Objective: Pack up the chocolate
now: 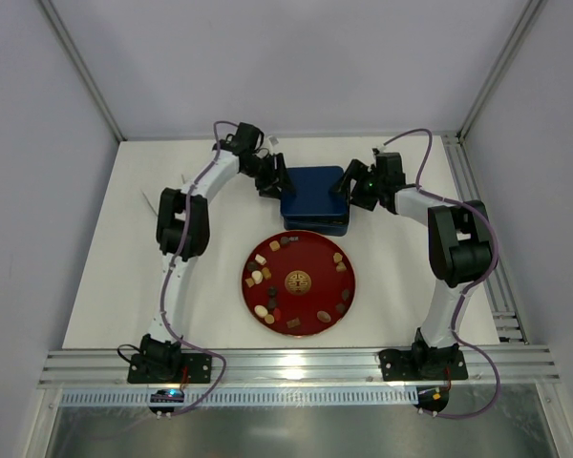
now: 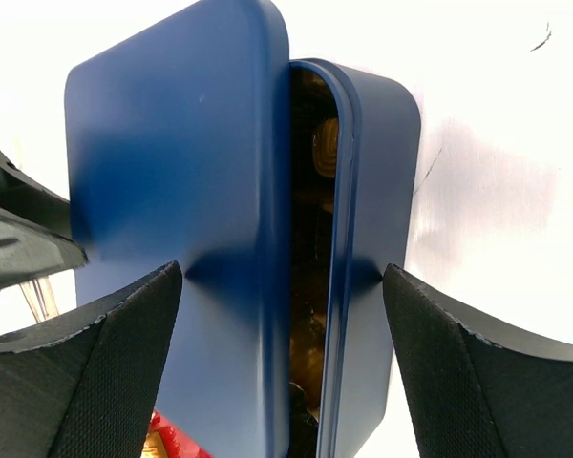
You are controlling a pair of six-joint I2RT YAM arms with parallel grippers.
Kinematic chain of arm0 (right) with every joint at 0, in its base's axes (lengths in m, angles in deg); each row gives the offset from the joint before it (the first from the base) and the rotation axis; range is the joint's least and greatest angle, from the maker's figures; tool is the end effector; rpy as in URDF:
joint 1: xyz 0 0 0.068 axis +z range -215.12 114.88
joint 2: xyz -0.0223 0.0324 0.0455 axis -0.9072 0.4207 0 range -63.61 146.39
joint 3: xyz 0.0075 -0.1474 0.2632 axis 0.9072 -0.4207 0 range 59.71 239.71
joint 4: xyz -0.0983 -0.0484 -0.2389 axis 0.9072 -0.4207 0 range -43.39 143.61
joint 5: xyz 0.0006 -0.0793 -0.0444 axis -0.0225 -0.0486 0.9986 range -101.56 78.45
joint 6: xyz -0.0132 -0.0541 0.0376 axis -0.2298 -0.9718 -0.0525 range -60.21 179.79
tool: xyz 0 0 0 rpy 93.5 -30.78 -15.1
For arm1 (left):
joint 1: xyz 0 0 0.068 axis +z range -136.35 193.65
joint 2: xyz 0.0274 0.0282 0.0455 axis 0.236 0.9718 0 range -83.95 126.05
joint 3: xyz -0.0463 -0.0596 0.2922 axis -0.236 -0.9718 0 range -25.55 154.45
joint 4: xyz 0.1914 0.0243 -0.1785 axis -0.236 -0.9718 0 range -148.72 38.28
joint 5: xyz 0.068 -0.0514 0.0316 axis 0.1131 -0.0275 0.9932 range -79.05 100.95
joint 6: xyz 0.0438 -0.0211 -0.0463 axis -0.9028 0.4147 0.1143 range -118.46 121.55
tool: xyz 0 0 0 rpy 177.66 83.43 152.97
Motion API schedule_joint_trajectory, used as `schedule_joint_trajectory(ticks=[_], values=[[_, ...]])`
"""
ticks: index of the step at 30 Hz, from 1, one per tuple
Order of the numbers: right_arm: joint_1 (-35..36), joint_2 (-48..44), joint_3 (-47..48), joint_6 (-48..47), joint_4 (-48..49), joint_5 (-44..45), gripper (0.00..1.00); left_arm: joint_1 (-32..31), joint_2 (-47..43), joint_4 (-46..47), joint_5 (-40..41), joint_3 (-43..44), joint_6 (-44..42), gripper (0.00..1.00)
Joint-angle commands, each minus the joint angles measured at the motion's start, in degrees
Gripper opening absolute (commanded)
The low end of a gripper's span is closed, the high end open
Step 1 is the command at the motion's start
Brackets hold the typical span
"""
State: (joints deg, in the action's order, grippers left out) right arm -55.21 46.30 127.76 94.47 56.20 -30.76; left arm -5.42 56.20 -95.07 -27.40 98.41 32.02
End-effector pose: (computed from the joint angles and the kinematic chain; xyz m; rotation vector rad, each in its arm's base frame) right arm 0.4306 0.0931 0.1911 0.3167 2.3120 0.7825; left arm 0.5164 -0.2138 0.1906 -0.0140 2.7180 -1.1631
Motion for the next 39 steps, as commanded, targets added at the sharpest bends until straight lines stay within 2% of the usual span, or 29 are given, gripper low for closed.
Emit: schedule_joint_trajectory(ticks=[1,13,33,39], values=[[0.5,-0.2,1.7,0.5,1.8,-0.3,0.86,-0.8,1.3,-4.6,2.1,3.0,-3.1,0.52],[1.2,-1.2,0.8,0.7,2.4,-0.4,0.82,-2.6,3.1,-10.8,6.3,7.6,-7.5,0.51],[1.4,-6.2,-3.7,2.1,4.3,-0.7,0.76,-3.9,2.3,-13.2,7.5,7.9,-9.3,0.5],[2.0,-7.3,-4.1,1.9,3.7,-1.4,0.76,-4.2,1.5,-13.2,7.7,6.7,-9.5,0.53]])
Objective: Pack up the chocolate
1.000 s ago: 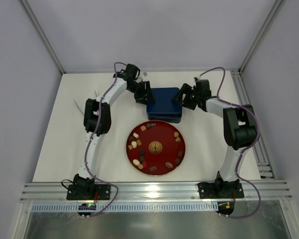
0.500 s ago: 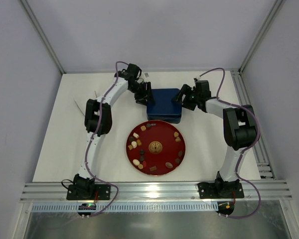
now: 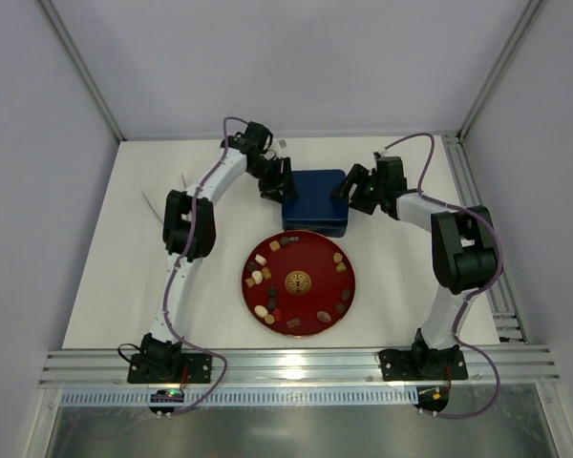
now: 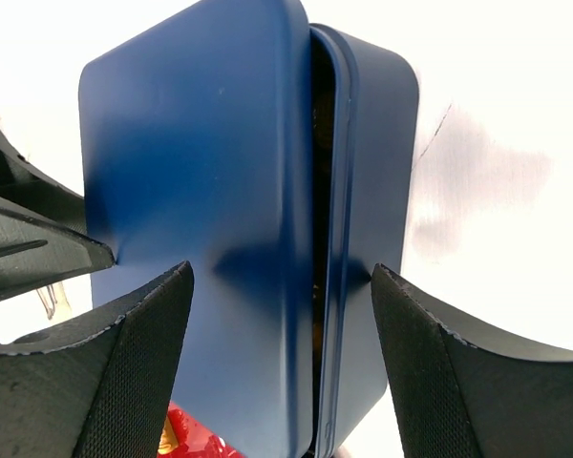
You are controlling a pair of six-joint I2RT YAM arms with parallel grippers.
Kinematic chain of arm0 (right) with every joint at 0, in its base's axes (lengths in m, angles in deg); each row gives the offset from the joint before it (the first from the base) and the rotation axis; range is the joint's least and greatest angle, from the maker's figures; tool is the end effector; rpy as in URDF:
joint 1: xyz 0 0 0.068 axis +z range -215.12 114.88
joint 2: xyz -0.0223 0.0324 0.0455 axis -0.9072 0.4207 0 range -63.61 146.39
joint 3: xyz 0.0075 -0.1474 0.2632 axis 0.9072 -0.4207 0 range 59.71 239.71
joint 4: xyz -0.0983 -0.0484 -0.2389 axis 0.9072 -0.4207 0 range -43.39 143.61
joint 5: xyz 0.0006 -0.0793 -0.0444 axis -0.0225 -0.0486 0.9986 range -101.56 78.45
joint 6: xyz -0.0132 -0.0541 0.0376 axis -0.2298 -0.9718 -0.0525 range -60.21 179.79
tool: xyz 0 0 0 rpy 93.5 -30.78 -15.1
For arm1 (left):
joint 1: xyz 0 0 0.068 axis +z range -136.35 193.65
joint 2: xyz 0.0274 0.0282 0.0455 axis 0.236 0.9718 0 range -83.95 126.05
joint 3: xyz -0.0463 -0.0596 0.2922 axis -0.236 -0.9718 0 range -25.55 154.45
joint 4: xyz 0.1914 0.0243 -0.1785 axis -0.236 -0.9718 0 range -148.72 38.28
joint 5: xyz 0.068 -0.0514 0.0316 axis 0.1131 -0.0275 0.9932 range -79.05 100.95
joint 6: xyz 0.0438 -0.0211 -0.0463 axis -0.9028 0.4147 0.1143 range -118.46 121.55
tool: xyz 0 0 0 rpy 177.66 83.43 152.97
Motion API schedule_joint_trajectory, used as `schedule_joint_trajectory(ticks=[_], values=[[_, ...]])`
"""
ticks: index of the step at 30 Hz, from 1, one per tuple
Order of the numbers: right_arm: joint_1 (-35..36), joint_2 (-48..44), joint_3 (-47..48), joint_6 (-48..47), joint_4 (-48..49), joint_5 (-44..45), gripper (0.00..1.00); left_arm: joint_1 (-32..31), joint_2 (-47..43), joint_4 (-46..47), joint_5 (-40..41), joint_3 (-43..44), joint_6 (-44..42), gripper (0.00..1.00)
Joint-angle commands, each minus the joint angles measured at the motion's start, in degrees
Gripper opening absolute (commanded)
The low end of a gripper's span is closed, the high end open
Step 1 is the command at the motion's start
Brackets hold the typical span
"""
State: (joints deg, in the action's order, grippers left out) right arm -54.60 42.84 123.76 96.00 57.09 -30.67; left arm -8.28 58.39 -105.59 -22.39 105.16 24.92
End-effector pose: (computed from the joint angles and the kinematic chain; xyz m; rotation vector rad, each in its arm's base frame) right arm 0.4124 0.0944 0.1951 0.3347 2.3095 0.8004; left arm 0.5042 -0.2348 0.1940 0.1467 2.8029 -1.0082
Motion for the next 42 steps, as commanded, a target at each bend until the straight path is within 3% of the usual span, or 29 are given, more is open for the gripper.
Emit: schedule_joint_trajectory(ticks=[1,18,37,42], values=[[1.4,-4.1,-0.2,0.4,2.6,-1.4,0.76,-1.5,-0.7,-2.6,2.7,-0.2,-2.4,0.53],[3.0,-7.5,-3.1,-0.5,0.0,0.6,0.76,-1.4,-0.6,-2.3,3.4,-0.7,-2.1,0.54],[4.5,-12.6,-6.3,-0.6,-1.0,2.0,0.5,-1.4,-0.7,-1.2,4.4,-1.7,-0.9,0.53],[4.6,-14.0,-7.2,-0.6,-1.4,2.0,0.49,-1.4,-0.8,-1.1,4.7,-2.0,-0.7,0.53]])
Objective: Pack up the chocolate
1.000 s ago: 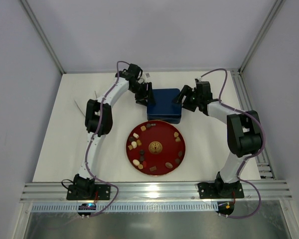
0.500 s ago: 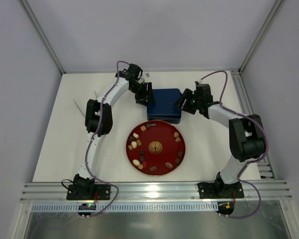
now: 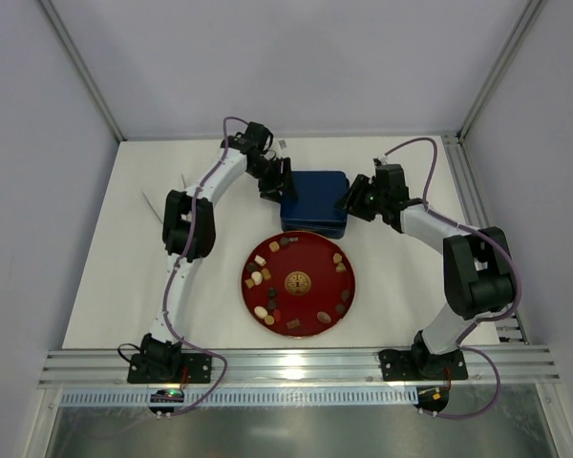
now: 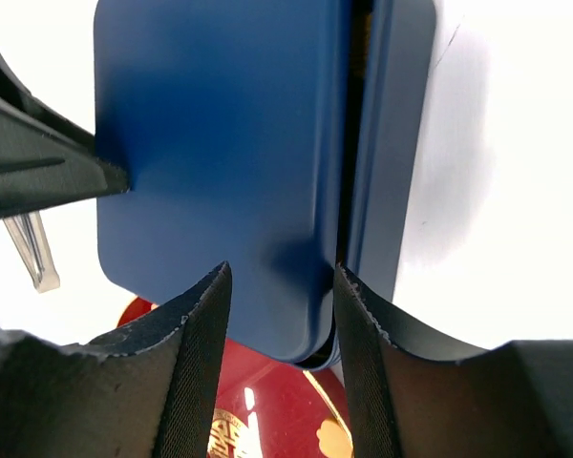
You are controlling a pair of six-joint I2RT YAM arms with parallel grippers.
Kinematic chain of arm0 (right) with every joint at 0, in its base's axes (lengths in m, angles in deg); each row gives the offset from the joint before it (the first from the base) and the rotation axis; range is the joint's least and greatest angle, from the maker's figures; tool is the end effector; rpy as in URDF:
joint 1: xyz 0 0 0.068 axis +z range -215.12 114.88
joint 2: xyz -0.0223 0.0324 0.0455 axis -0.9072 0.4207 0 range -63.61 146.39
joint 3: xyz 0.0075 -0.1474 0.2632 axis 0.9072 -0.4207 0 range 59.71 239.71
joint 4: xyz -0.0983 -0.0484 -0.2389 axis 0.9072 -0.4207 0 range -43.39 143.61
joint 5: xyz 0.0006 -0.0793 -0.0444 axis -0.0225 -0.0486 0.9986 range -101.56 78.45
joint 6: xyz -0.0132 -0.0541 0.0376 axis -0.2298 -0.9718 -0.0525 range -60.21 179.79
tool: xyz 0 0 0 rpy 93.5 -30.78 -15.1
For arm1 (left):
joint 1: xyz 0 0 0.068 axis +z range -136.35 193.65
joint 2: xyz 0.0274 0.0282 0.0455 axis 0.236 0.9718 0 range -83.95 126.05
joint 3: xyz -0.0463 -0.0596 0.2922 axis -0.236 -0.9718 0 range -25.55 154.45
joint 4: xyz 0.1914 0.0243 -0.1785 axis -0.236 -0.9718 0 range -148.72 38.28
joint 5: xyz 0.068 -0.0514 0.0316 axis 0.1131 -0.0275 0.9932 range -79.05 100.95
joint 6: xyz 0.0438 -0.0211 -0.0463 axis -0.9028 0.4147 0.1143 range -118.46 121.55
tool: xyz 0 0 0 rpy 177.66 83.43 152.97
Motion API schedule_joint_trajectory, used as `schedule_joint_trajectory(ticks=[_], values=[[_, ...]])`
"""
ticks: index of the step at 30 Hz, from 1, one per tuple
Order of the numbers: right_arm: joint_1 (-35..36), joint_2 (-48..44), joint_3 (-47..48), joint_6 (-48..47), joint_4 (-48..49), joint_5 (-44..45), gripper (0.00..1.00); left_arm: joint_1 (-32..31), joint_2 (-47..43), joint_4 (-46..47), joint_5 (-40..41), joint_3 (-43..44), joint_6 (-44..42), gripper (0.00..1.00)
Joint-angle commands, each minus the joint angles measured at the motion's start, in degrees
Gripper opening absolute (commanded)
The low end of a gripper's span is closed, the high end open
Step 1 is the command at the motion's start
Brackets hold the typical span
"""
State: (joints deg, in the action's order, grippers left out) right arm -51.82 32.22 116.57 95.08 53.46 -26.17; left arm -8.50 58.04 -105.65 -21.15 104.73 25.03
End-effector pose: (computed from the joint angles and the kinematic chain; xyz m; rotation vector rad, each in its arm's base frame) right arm 0.3637 0.0998 0.2180 0.3049 2.3144 0.7284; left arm 0.5026 -0.2354 0.1944 0.1415 2.8082 -0.9791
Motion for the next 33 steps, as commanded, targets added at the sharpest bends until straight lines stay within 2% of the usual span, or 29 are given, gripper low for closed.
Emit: schedule_joint_trajectory(ticks=[1,17,22,28,33], values=[[2.0,-4.1,-0.2,0.3,2.3,-2.5,0.48,-1.2,-0.5,-0.9,3.4,-1.4,-0.7,0.53],[3.1,-8.0,-2.9,-0.1,0.8,-1.1,0.48,-1.2,-0.9,-0.2,3.5,-3.0,-1.5,0.52],[2.5,-7.6,-1.2,-1.2,-2.7,2.5,0.49,-1.2,-0.5,-0.8,3.3,-2.7,-3.3,0.53],[-1.2,-4.4,3.5,-1.3,-4.2,1.1,0.54,-1.2,0.3,-3.3,4.3,-1.9,-6.5,0.54],[-2.6,0.5,10.0,-2.1,-6.7,1.8,0.7,-1.2,0.6,-4.6,4.9,-1.4,-7.9,0.55]])
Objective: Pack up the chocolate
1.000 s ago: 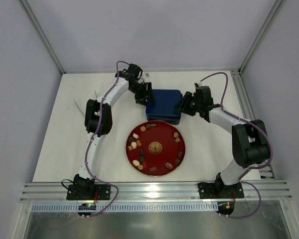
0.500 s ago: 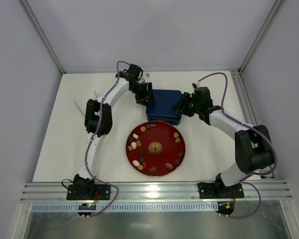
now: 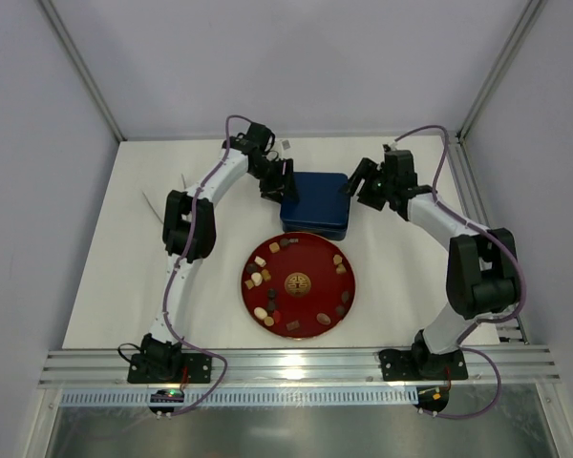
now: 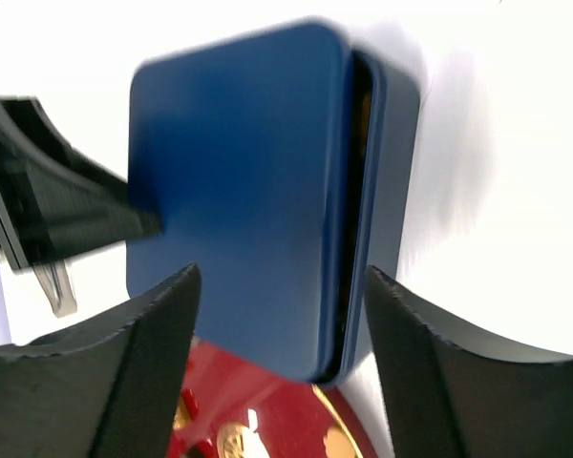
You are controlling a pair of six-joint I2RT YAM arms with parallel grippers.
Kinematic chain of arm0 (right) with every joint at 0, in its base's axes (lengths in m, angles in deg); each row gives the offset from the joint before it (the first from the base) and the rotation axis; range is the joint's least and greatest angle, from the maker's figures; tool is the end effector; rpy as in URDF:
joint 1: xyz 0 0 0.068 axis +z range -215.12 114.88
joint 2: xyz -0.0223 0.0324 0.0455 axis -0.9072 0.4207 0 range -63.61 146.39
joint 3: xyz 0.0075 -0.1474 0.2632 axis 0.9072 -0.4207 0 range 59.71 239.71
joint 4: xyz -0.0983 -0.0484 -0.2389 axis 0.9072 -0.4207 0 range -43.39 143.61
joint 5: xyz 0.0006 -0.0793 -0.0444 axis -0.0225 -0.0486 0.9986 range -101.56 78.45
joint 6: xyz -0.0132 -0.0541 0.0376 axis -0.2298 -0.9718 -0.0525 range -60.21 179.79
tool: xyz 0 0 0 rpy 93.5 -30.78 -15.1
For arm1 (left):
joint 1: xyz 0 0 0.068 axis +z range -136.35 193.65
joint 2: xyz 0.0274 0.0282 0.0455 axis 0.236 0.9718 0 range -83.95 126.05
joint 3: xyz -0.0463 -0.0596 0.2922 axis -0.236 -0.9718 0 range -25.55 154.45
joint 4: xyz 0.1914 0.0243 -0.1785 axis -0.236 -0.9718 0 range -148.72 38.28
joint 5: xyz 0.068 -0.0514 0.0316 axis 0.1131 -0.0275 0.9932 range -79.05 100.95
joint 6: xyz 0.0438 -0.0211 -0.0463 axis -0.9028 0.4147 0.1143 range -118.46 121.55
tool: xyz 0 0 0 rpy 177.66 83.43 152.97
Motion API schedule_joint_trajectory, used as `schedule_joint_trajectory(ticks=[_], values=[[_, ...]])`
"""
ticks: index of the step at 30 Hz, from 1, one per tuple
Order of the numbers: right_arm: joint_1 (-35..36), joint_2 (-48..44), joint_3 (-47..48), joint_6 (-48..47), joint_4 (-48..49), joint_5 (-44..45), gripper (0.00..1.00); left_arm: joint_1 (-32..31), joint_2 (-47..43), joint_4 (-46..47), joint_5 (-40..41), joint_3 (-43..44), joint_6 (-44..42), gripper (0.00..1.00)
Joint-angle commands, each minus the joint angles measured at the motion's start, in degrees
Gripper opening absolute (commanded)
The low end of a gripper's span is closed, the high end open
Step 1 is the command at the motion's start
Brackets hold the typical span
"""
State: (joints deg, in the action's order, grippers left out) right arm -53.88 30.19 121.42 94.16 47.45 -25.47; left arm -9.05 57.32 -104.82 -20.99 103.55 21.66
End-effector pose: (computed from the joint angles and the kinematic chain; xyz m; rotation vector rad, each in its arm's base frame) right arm 0.3694 0.0865 0.2485 0.3285 2.2861 0.6928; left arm 0.4990 -0.2396 0.1955 0.2376 2.7820 -0.9654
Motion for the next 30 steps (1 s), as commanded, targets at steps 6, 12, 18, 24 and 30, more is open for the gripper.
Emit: schedule_joint_trajectory(ticks=[6,12,18,24,30], values=[[-1.5,12.6,16.0,-1.7,-6.0,3.4,0.81,-1.0,0.8,-6.1,5.9,0.4,-6.6,0.57],[-1.8,23.0,30.5,-1.4,-16.2,5.0,0.84,-1.4,1.2,-6.4,6.9,1.2,-7.3,0.57],[-1.8,28.7,41.3,0.4,-22.1,6.9,0.85,-1.6,1.2,-6.2,8.0,1.3,-7.2,0.57],[-1.0,31.0,45.2,1.0,-25.5,7.9,0.85,-1.8,1.3,-6.0,8.3,1.2,-7.1,0.57],[0.4,32.2,45.3,1.5,-27.2,10.0,0.84,-1.9,1.3,-5.7,8.9,1.0,-7.0,0.57]])
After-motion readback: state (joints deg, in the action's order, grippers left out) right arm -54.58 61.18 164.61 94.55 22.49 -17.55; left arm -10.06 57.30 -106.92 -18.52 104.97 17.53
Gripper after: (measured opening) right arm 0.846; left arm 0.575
